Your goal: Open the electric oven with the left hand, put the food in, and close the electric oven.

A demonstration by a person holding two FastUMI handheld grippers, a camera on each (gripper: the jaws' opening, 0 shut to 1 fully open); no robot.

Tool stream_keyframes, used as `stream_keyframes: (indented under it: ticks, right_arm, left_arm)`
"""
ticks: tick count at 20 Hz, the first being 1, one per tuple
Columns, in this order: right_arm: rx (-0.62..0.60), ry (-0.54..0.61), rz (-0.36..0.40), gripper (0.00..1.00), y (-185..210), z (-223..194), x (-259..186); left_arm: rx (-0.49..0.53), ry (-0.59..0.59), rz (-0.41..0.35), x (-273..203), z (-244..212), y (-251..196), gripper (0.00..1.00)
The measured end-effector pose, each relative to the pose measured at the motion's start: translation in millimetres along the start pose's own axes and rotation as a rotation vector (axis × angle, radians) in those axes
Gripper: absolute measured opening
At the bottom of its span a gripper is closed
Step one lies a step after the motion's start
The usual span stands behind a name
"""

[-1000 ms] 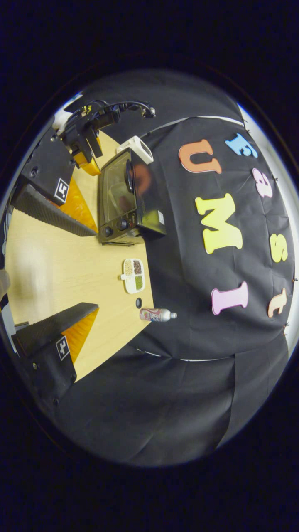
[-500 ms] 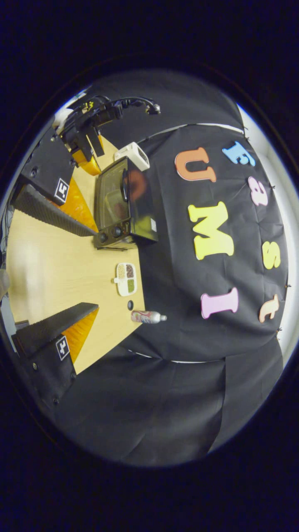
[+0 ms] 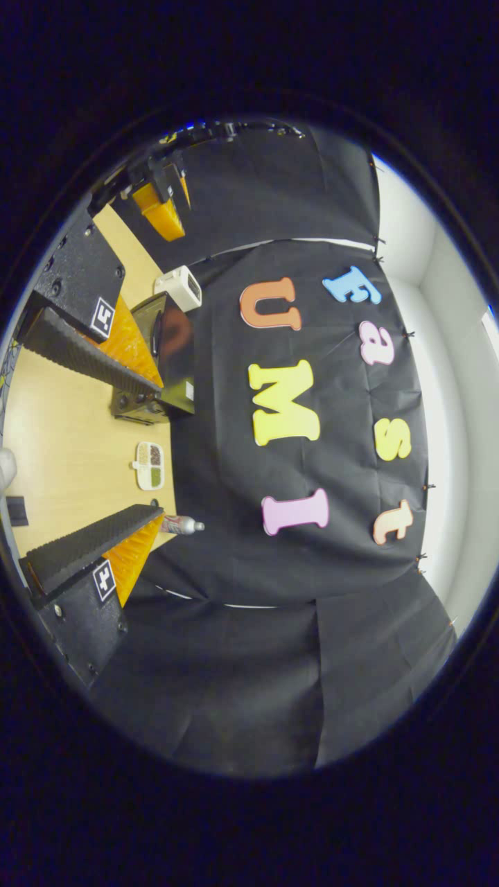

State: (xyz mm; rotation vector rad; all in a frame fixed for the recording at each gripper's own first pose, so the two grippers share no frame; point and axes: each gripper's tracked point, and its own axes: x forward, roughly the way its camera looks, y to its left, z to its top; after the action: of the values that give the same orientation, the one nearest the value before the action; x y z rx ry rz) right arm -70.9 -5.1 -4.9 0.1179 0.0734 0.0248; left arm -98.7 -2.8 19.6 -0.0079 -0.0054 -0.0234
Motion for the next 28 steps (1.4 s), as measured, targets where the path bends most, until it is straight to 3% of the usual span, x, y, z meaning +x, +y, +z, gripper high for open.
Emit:
stream_keyframes:
  ticks: [6,9,10,11,18,19,20,25,26,28]
  right_arm:
    - [-0.064,-0.113,0.020,0.96,-24.8,18.6,-49.1]
    - [-0.075,-0.136,0.043,0.96,-18.3,13.0,-69.2]
    - [-0.069,-0.128,0.058,1.00,-16.0,8.5,-72.6]
    - [-0.063,-0.119,0.064,0.96,-16.1,4.3,-75.1]
    - [-0.044,-0.112,0.059,0.96,-24.7,-1.8,-80.7]
    - [-0.045,-0.108,0.060,1.00,-24.1,-4.0,-80.4]
    - [-0.045,-0.105,0.059,0.96,-24.5,-6.0,-81.1]
    - [-0.043,-0.083,0.059,0.96,-23.5,-12.4,-77.7]
    - [-0.042,-0.086,0.061,1.00,-23.1,-11.5,-76.7]
    - [-0.046,-0.091,0.064,0.96,-19.4,-8.3,-76.0]
  left_arm:
    - [-0.007,-0.036,0.025,-69.5,22.7,-24.3,0.95]
    - [0.006,-0.038,0.041,-84.5,21.0,-29.5,0.96]
    - [0.006,-0.034,0.041,-86.6,21.3,-31.5,0.96]
    - [0.005,-0.037,0.044,-89.1,23.5,-32.1,0.96]
    - [0.009,-0.037,0.045,-97.2,28.7,-36.5,0.96]
    - [0.009,-0.034,0.048,-98.3,28.2,-36.4,0.96]
    - [0.009,-0.032,0.047,-97.4,27.0,-36.5,0.96]
    - [0.001,-0.026,0.049,-95.6,24.9,-37.3,0.96]
    - [0.001,-0.030,0.050,-97.1,24.8,-36.4,0.96]
    - [0.003,-0.029,0.052,-96.0,23.9,-35.2,0.96]
